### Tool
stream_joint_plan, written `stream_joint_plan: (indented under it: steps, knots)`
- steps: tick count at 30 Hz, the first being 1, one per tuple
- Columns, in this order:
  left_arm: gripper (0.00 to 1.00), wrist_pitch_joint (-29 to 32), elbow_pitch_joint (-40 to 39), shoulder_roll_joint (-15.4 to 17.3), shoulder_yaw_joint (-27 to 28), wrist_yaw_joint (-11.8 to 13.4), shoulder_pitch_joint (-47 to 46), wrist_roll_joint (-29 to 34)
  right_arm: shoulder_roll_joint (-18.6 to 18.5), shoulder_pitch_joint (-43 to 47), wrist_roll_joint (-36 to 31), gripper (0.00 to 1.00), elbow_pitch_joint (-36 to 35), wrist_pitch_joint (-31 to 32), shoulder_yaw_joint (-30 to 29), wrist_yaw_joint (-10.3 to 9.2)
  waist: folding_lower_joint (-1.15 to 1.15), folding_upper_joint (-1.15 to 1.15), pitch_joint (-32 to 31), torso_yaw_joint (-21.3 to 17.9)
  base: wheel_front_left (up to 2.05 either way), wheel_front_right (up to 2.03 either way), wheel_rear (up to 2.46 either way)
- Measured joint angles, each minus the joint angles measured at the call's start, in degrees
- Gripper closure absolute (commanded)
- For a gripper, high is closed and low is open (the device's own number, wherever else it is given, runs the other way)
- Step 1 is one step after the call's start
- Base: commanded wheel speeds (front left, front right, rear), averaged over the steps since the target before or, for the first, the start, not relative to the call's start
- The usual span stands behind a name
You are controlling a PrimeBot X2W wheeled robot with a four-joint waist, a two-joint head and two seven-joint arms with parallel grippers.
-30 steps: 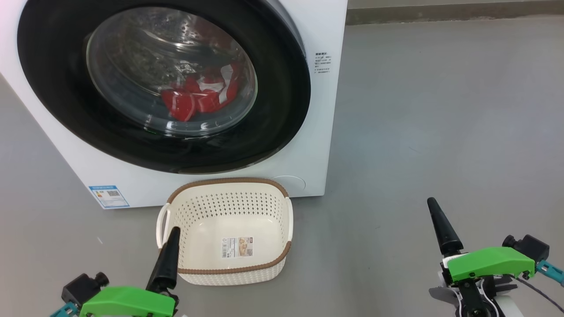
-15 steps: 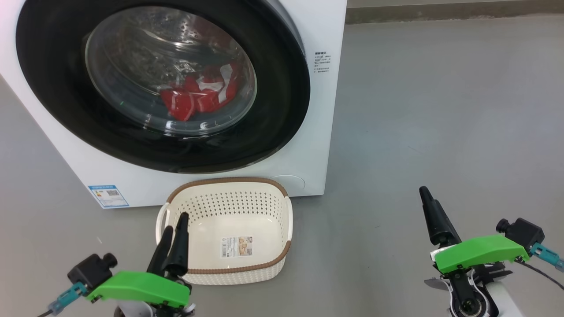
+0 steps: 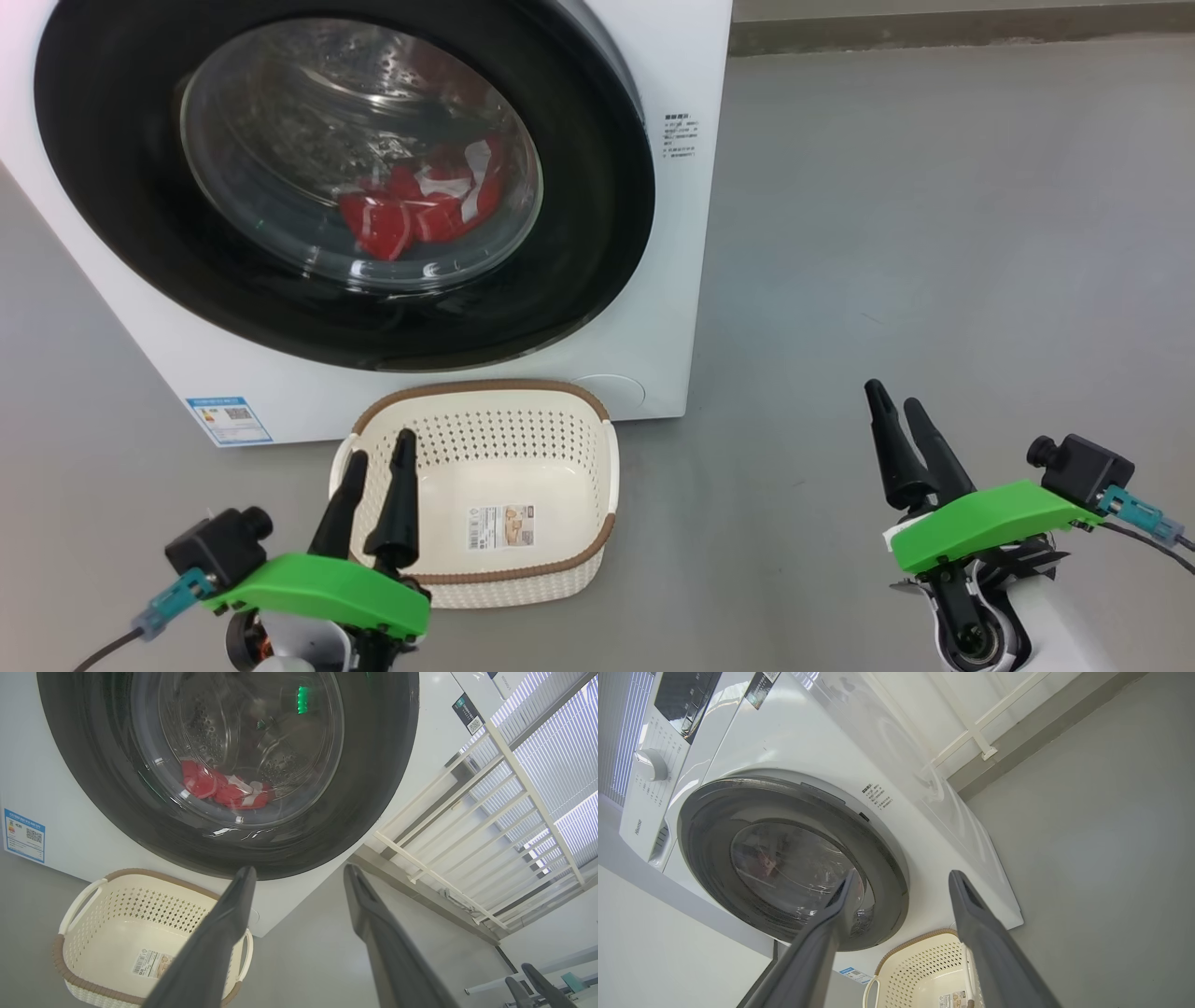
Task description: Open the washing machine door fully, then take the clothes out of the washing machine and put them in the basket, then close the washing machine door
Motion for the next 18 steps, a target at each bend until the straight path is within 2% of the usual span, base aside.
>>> stream_joint_plan:
  steps: [18]
  knots:
    - [0.0, -2.7, -0.2, 0.1, -2.7, 2.4, -2.0, 13.1, -0.3, -2.0, -15.1, 0.0, 0.5, -2.8, 1.3, 0.01, 0.0, 0.0, -0.1, 0.1, 0.0, 0.0, 0.0]
